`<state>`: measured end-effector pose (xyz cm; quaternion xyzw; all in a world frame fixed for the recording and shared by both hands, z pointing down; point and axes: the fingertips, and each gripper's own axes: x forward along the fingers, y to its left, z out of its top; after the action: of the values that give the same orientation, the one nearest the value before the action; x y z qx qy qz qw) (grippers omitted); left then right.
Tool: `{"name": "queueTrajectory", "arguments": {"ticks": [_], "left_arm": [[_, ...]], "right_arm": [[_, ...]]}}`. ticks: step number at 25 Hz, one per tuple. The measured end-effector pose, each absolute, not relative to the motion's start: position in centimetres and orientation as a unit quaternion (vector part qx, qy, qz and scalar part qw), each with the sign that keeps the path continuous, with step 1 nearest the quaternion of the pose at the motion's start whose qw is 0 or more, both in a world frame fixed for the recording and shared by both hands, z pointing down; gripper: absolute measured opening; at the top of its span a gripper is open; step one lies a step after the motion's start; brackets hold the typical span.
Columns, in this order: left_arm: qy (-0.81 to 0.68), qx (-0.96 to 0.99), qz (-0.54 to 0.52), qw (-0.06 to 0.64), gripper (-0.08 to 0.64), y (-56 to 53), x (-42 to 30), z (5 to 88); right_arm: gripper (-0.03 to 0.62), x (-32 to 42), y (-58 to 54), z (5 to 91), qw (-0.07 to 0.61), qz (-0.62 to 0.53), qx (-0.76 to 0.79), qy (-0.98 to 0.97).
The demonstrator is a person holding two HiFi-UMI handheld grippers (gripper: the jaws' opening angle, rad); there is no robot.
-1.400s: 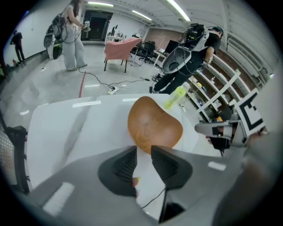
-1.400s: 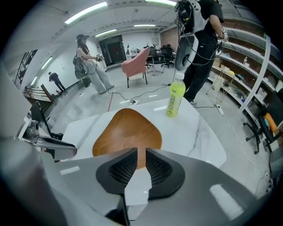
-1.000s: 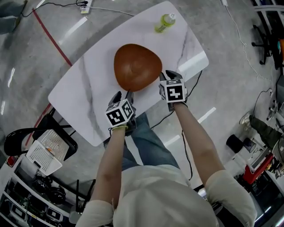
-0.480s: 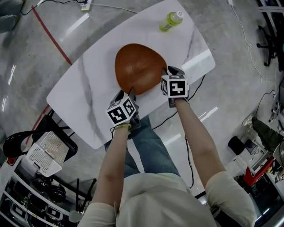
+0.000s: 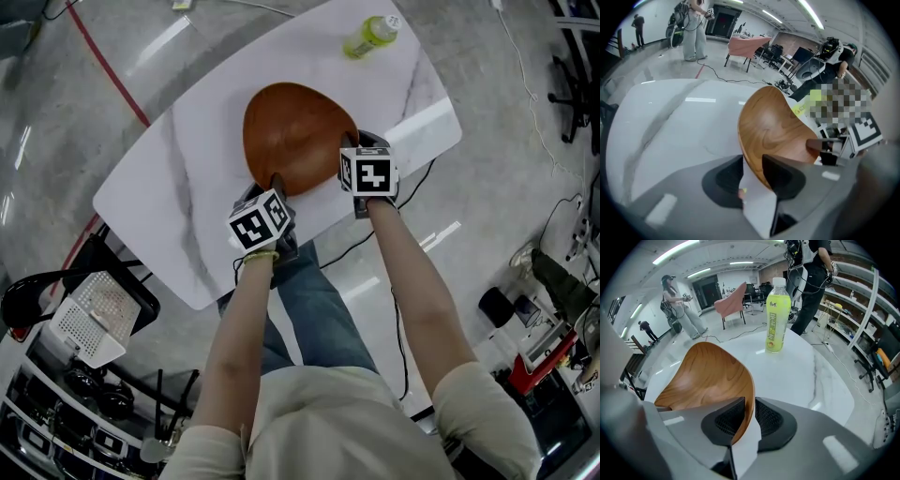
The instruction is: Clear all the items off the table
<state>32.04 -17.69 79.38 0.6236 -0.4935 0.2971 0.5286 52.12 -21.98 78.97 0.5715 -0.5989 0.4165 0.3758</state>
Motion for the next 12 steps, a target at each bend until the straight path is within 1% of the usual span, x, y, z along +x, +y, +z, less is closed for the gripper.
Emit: {"name": "queueTrajectory", "arguments": {"ticks": [8, 12], "left_arm": [[-0.497, 0.610, 0.310, 0.534, 0.099, -17.7, 31.7, 79.5], [-0.498, 0.607, 0.307, 0.539, 0.092, -17.6, 31.4, 79.2]], "right_arm": [[0.048, 52.0, -21.4, 78.9, 0.382, 0.427, 0.572, -0.587], [0.043, 51.9, -20.8, 78.5, 0.379, 0.431, 0.575, -0.583]]}}
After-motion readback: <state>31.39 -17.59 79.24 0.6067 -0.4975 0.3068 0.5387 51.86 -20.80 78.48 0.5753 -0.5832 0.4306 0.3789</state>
